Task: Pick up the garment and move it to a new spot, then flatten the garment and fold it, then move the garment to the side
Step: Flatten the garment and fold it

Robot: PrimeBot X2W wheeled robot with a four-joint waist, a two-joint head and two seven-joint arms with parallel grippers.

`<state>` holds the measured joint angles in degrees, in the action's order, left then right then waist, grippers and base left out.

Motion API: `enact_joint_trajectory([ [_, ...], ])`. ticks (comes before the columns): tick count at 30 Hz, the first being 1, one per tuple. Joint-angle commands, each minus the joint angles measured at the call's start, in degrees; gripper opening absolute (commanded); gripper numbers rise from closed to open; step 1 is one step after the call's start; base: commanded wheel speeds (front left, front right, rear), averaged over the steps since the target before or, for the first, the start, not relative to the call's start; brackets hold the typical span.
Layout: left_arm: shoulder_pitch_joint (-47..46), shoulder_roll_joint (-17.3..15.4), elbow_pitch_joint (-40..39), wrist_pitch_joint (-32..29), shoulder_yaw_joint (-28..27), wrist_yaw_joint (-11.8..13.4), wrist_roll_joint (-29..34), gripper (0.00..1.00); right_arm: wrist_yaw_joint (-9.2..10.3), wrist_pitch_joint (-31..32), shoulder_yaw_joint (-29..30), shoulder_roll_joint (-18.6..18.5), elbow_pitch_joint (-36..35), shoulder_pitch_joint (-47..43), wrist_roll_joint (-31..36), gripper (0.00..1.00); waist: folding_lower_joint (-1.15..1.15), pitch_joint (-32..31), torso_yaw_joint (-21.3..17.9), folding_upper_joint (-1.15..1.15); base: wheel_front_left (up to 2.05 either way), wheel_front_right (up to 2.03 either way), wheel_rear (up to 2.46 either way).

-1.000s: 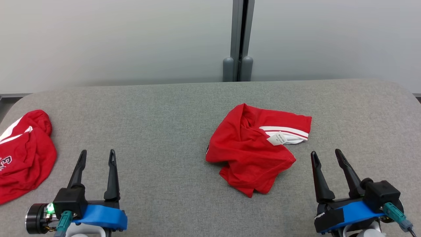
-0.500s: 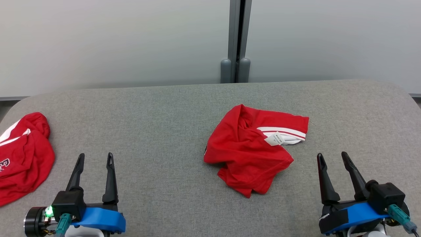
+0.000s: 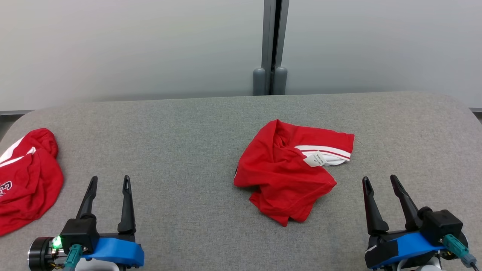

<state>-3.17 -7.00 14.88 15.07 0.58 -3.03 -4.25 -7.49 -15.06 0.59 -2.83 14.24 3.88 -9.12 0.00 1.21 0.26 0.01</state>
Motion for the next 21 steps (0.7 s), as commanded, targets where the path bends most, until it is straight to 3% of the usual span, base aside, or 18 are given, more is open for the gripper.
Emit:
enact_joint_trajectory([
  [1,-0.24,0.00,0.12,0.15,-0.28,-0.09,0.41,1.00,-0.01,-0.18,0.05,-0.11,0.19,-0.34,0.44,1.00,0.00,0.00,0.00,-0.01,0.00,0.00,0.00],
  [12,-0.01,0.56,0.15,0.15,-0.85,-0.60,1.10,1.00,-0.01,-0.18,-0.10,-0.11,0.47,-0.34,0.57,1.00,0.00,-0.04,-0.11,-0.01,0.00,0.00,0.00],
  [21,-1.95,1.10,0.02,0.15,-0.37,-1.10,1.42,1.00,-0.01,-0.18,0.77,-0.82,1.12,8.21,4.77,1.00,0.00,2.04,0.81,-0.01,0.00,0.00,0.00],
])
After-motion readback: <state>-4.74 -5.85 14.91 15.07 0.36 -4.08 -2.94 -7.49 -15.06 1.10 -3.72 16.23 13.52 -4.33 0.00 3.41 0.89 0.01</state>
